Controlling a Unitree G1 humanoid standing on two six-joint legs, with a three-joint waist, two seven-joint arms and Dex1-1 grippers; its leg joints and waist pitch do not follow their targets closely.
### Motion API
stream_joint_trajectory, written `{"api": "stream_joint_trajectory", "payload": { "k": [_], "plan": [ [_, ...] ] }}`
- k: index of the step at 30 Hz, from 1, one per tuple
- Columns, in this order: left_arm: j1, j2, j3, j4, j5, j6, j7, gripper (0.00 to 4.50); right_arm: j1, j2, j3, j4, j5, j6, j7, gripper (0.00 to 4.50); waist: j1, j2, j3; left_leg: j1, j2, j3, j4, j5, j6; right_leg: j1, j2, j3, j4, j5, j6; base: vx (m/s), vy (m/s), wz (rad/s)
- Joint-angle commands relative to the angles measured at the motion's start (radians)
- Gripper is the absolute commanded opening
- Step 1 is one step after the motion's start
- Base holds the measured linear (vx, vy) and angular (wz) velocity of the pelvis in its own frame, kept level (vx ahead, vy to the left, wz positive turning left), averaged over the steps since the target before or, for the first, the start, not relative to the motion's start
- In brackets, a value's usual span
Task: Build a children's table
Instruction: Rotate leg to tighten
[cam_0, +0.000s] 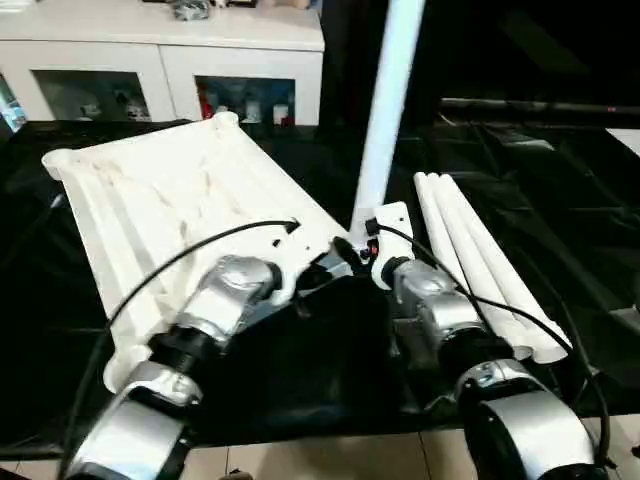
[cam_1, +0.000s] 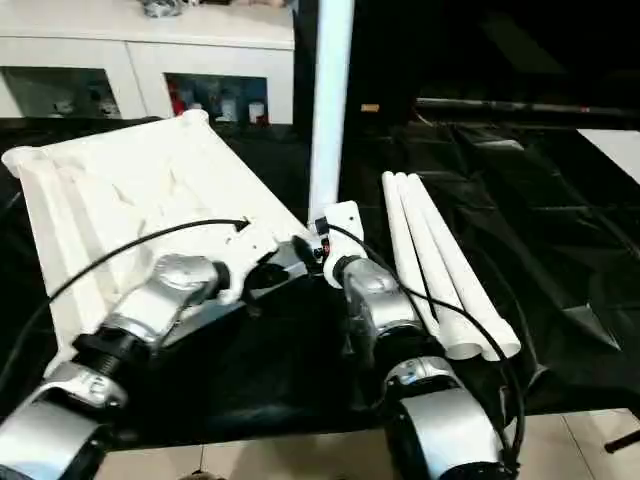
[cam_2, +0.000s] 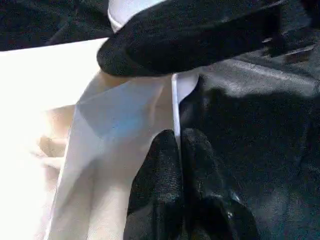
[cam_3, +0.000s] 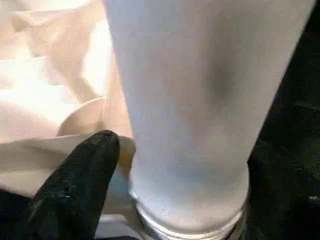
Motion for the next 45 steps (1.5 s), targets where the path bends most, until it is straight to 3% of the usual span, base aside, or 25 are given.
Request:
{"api": "stream_joint_trajectory", "payload": {
  "k": [1, 3, 5, 6, 7, 8, 10, 13, 15, 20, 27, 33, 38, 40, 41, 42, 45],
  "plan": [
    [0.031, 0.019, -0.02, -0.029, -0.013, -0.059, -0.071, 0.0, 0.016, -0.031, 0.03, -0.068, 0.013, 0.009, 0.111, 3.99, 0.008, 0.003, -0.071, 0.012, 0.051, -0.02, -0.078, -0.384, 0.0, 0.031, -0.084, 0.068, -0.063, -0.391, -0.12, 0.0, 0.0, 0.0],
    [0.054, 0.05, -0.022, -0.054, -0.027, -0.081, -0.126, 0.0, 0.05, -0.072, 0.045, -0.12, 0.019, 0.02, 0.192, 3.99, 0.016, 0.0, -0.072, 0.011, 0.048, -0.013, -0.073, -0.341, 0.013, 0.027, -0.082, 0.078, -0.051, -0.353, -0.146, 0.0, 0.0, 0.0],
    [0.07, 0.066, -0.023, -0.074, -0.044, -0.097, -0.168, 0.0, 0.071, -0.096, 0.053, -0.153, 0.024, 0.027, 0.243, 3.99, 0.024, -0.005, -0.071, 0.012, 0.046, -0.007, -0.069, -0.323, 0.023, 0.025, -0.08, 0.087, -0.048, -0.372, -0.154, 0.027, -0.02, 0.03],
    [0.08, 0.079, -0.025, -0.088, -0.056, -0.106, -0.198, 0.0, 0.084, -0.112, 0.061, -0.175, 0.026, 0.03, 0.276, 3.99, 0.032, -0.002, -0.072, 0.017, 0.045, -0.003, -0.065, -0.312, 0.027, 0.02, -0.079, 0.092, -0.047, -0.377, -0.161, 0.06, -0.044, 0.07],
    [0.087, 0.088, -0.026, -0.098, -0.064, -0.113, -0.221, 0.0, 0.092, -0.123, 0.065, -0.189, 0.026, 0.031, 0.303, 3.99, 0.034, -0.001, -0.075, 0.016, 0.047, -0.002, -0.065, -0.296, 0.027, 0.022, -0.079, 0.093, -0.041, -0.353, -0.168, 0.06, -0.044, 0.07],
    [0.093, 0.096, -0.027, -0.107, -0.07, -0.117, -0.238, 0.0, 0.1, -0.132, 0.068, -0.201, 0.026, 0.031, 0.326, 3.99, 0.041, -0.001, -0.084, 0.006, 0.047, -0.001, -0.063, -0.211, 0.039, 0.033, -0.074, 0.093, -0.022, -0.234, -0.191, 0.06, -0.042, 0.04],
    [0.103, 0.113, -0.028, -0.121, -0.079, -0.119, -0.269, 0.0, 0.116, -0.156, 0.08, -0.233, 0.029, 0.038, 0.377, 3.99, 0.044, -0.003, -0.087, -0.002, 0.044, 0.001, -0.058, -0.149, 0.059, 0.036, -0.069, 0.092, -0.009, -0.141, -0.209, 0.05, -0.029, -0.01],
    [0.115, 0.137, -0.02, -0.133, -0.086, -0.128, -0.305, 0.0, 0.151, -0.204, 0.106, -0.308, 0.042, 0.076, 0.475, 3.99, 0.055, 0.0, -0.087, -0.002, 0.044, 0.004, -0.05, -0.128, 0.081, 0.032, -0.065, 0.092, -0.002, -0.103, -0.217, 0.0, 0.0, 0.0],
    [0.117, 0.144, -0.015, -0.135, -0.088, -0.13, -0.316, 0.0, 0.164, -0.221, 0.115, -0.334, 0.043, 0.089, 0.506, 3.99, 0.057, 0.0, -0.084, -0.005, 0.045, 0.003, -0.053, -0.148, 0.08, 0.032, -0.063, 0.089, -0.005, -0.138, -0.212, 0.0, 0.0, 0.0],
    [0.114, 0.153, -0.007, -0.135, -0.094, -0.126, -0.324, 0.0, 0.169, -0.225, 0.109, -0.333, 0.043, 0.084, 0.528, 3.99, 0.051, 0.0, -0.077, 0.0, 0.045, -0.001, -0.059, -0.234, 0.032, 0.028, -0.069, 0.089, -0.027, -0.315, -0.166, 0.0, 0.0, 0.0],
    [0.112, 0.155, -0.004, -0.134, -0.095, -0.128, -0.327, 0.0, 0.177, -0.221, 0.105, -0.358, 0.068, 0.101, 0.54, 3.55, 0.052, 0.002, -0.08, 0.0, 0.046, -0.002, -0.059, -0.228, 0.027, 0.028, -0.067, 0.091, -0.022, -0.277, -0.174, 0.0, 0.0, 0.0],
    [0.118, 0.159, -0.005, -0.142, -0.095, -0.123, -0.335, 0.0, 0.194, -0.22, 0.111, -0.369, 0.067, 0.106, 0.558, 2.89, 0.053, 0.001, -0.081, -0.002, 0.045, -0.002, -0.057, -0.21, 0.035, 0.03, -0.068, 0.09, -0.02, -0.259, -0.178, 0.0, 0.0, 0.0],
    [0.122, 0.158, -0.007, -0.143, -0.092, -0.119, -0.335, 0.0, 0.2, -0.219, 0.113, -0.37, 0.069, 0.113, 0.556, 2.77, 0.054, 0.001, -0.081, -0.001, 0.045, -0.002, -0.057, -0.213, 0.033, 0.029, -0.068, 0.089, -0.021, -0.273, -0.172, 0.0, 0.0, 0.0],
    [0.121, 0.152, -0.003, -0.139, -0.087, -0.098, -0.314, 0.0, 0.2, -0.209, 0.112, -0.344, 0.049, 0.108, 0.509, 2.75, 0.053, 0.001, -0.081, -0.001, 0.045, -0.002, -0.057, -0.211, 0.03, 0.028, -0.068, 0.09, -0.02, -0.27, -0.175, 0.0, 0.0, 0.0],
    [0.109, 0.138, 0.001, -0.119, -0.07, -0.066, -0.263, 0.0, 0.191, -0.186, 0.099, -0.297, 0.024, 0.105, 0.41, 2.75, 0.053, 0.005, -0.08, 0.0, 0.045, -0.003, -0.058, -0.215, 0.027, 0.027, -0.068, 0.09, -0.021, -0.277, -0.175, 0.0, 0.0, 0.0],
    [0.097, 0.127, 0.004, -0.1, -0.055, -0.049, -0.224, 0.0, 0.182, -0.168, 0.087, -0.266, 0.012, 0.106, 0.341, 2.74, 0.048, 0.003, -0.076, 0.0, 0.044, -0.003, -0.061, -0.23, 0.017, 0.026, -0.068, 0.09, -0.025, -0.298, -0.172, 0.0, 0.0, 0.0],
    [0.067, 0.091, 0.013, -0.05, -0.032, -0.026, -0.136, 0.0, 0.164, -0.123, 0.059, -0.21, 0.005, 0.116, 0.211, 2.74, 0.04, 0.004, -0.07, 0.012, 0.039, -0.005, -0.063, -0.303, -0.01, 0.02, -0.07, 0.086, -0.046, -0.445, -0.134, 0.0, 0.0, 0.0]
  ]
}}
